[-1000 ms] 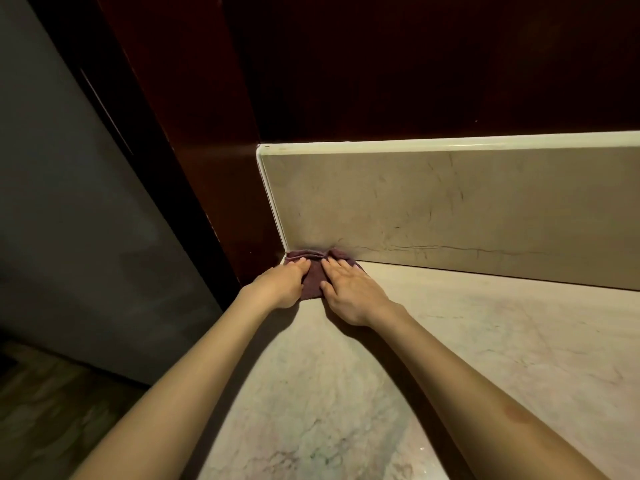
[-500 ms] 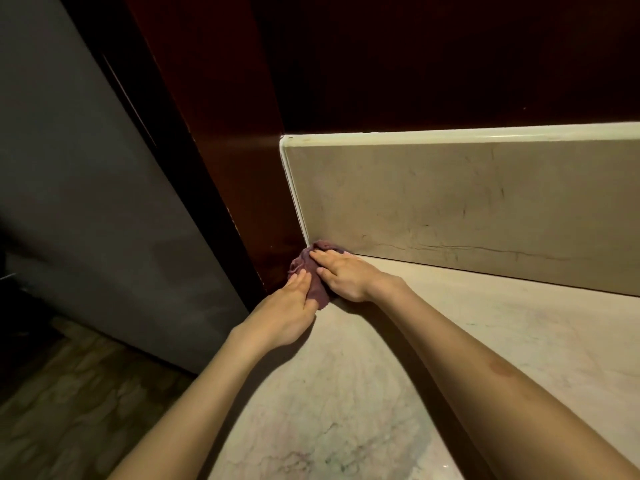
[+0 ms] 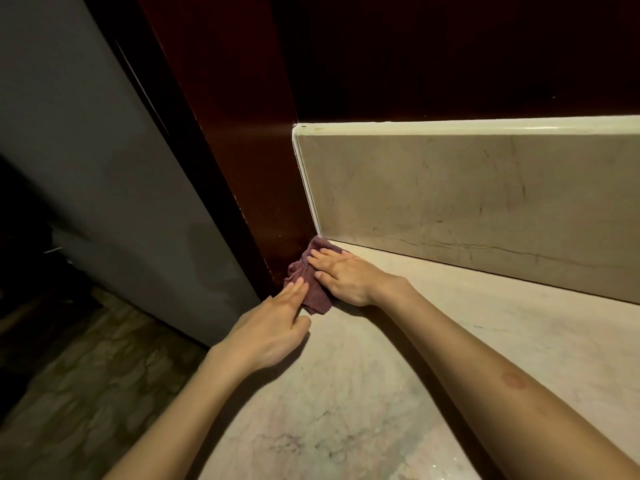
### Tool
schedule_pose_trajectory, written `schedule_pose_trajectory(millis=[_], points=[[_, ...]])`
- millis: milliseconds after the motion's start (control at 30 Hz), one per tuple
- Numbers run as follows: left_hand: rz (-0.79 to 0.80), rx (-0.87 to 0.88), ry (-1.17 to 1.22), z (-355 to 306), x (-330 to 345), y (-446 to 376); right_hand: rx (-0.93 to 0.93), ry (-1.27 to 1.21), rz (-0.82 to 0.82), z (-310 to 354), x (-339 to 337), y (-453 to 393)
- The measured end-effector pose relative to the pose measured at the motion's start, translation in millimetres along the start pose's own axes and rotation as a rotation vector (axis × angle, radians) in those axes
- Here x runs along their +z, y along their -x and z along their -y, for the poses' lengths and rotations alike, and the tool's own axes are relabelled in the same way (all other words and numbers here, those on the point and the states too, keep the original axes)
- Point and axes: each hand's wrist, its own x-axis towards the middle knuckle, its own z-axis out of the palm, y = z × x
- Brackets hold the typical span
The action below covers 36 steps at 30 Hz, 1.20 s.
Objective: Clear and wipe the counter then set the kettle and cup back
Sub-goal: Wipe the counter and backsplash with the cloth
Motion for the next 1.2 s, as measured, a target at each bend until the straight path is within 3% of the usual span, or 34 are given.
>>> schedule_pose_trajectory(millis=[633,1200], points=[[-0.049,-0.022,0.085,28,39,86,-0.151,0.033,0.023,59,33,40],[0.011,0.161,0.079,54,54,194,-0.209,0.111,0.046,128,71,102]])
